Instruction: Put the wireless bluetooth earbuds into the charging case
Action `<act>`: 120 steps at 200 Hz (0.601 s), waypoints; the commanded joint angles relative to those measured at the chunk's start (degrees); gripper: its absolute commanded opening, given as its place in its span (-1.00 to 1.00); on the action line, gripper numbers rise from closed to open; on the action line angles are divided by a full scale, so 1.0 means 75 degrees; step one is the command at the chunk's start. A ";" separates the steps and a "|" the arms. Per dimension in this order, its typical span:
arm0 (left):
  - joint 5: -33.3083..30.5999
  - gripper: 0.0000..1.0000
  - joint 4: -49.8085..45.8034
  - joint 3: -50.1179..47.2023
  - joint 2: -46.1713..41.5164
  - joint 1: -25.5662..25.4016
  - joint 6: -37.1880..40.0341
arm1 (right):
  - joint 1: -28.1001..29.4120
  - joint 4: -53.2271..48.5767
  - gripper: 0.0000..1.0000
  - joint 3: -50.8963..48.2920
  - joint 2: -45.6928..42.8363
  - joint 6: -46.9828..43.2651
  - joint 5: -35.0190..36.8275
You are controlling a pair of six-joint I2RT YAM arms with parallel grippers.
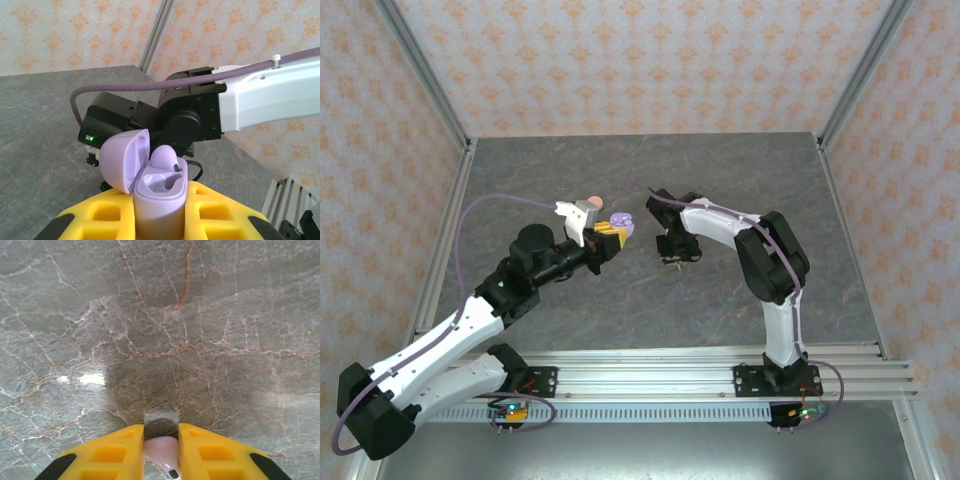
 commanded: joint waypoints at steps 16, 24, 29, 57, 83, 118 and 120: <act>-0.0077 -0.63 -0.0021 0.0204 0.0243 -0.0034 -0.0047 | -0.0214 0.0086 -0.56 -0.0396 -0.0040 0.0218 0.0291; -0.0049 -0.63 0.0003 0.0225 0.0310 -0.0033 -0.0045 | -0.0259 0.0156 -0.56 -0.0465 -0.0131 0.0258 0.0222; -0.0041 -0.63 0.0010 0.0226 0.0350 -0.0036 -0.0037 | -0.0288 0.0213 -0.56 -0.0522 -0.0192 0.0287 0.0164; -0.0073 -0.64 0.0192 0.0180 0.0623 -0.0033 -0.0081 | -0.0560 0.0742 -0.56 -0.0915 -0.0716 0.0461 -0.0473; -0.0123 -0.64 0.0661 0.0019 0.1004 -0.0040 -0.0252 | -0.0909 0.1489 -0.56 -0.1433 -0.1353 0.0720 -0.1252; -0.0250 -0.64 0.1519 -0.0281 0.1505 -0.0033 -0.0396 | -0.1327 0.2377 -0.57 -0.2003 -0.2187 0.0993 -0.2285; -0.0263 -0.64 0.1573 -0.0296 0.1538 -0.0036 -0.0399 | -0.1342 0.2414 -0.56 -0.2018 -0.2235 0.1005 -0.2341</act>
